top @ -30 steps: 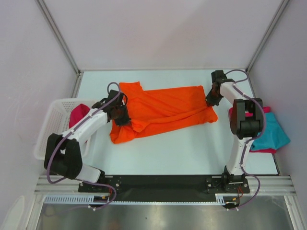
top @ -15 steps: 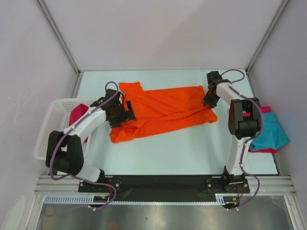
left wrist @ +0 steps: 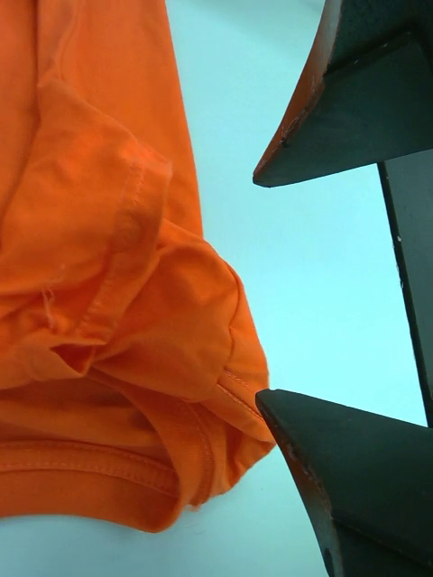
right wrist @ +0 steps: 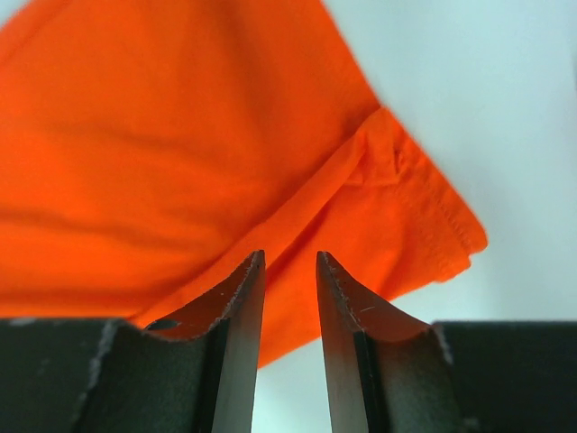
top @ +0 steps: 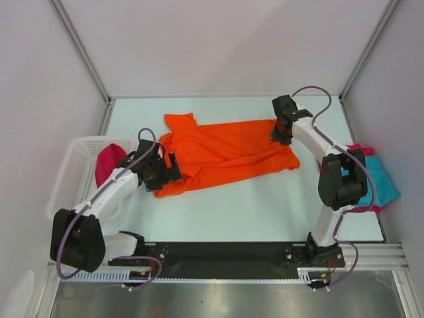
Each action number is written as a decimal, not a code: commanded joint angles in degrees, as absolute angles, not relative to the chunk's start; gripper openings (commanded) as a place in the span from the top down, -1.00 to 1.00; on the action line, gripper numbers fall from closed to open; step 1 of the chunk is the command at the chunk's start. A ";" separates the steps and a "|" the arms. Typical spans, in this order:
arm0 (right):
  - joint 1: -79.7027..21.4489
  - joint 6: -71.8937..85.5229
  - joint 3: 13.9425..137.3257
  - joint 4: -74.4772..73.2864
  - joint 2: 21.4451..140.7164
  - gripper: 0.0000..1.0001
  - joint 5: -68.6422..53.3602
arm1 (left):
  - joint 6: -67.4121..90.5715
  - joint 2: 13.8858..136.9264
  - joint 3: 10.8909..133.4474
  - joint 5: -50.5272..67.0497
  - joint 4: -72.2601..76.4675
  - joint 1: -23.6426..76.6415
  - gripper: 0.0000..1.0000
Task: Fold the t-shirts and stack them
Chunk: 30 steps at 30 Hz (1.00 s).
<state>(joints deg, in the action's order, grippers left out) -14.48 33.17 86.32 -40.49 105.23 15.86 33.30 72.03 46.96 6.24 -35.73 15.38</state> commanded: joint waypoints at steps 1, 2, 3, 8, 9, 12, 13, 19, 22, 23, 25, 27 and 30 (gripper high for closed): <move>-16.61 33.05 83.42 -41.66 102.48 0.31 16.61 | 35.15 69.52 44.74 6.94 -34.02 15.29 -0.99; -16.79 33.05 83.06 -41.66 102.39 0.30 16.70 | 35.24 69.96 44.74 7.20 -33.75 15.55 -0.99; -17.05 33.13 82.88 -41.75 102.13 0.30 16.79 | 35.24 70.40 45.00 7.38 -32.97 15.82 -0.99; -17.32 33.05 82.18 -42.01 101.43 0.31 17.40 | 34.72 76.89 48.77 6.77 -30.51 17.93 -0.99; -17.31 32.96 82.09 -42.10 101.34 0.31 17.40 | 34.63 79.34 50.08 6.77 -30.15 18.02 -0.99; -17.32 33.05 81.56 -42.19 100.99 0.31 17.93 | 34.10 83.48 52.72 6.77 -29.01 18.19 -0.99; -17.31 32.96 81.39 -42.27 100.81 0.31 18.19 | 33.84 84.45 53.43 6.77 -29.00 18.19 -0.99; -17.40 32.70 80.60 -42.71 99.93 0.31 19.51 | 32.78 88.42 58.27 6.33 -29.70 18.37 -0.99; -17.31 32.61 80.16 -42.80 99.58 0.31 20.04 | 32.43 87.10 58.45 5.46 -31.11 18.46 -0.99; -17.23 32.61 79.98 -42.72 99.41 0.31 20.04 | 32.34 86.23 58.19 5.19 -31.90 18.46 -0.99; -17.23 32.70 79.54 -42.45 99.58 0.31 19.69 | 32.43 84.91 56.87 4.83 -32.69 18.46 -0.99; -17.23 32.69 79.45 -42.28 100.11 0.31 19.25 | 33.30 82.63 54.85 4.83 -32.87 18.46 -0.99; -17.31 32.61 79.19 -42.10 100.20 0.31 18.99 | 33.84 79.55 52.91 3.96 -33.66 18.63 -0.99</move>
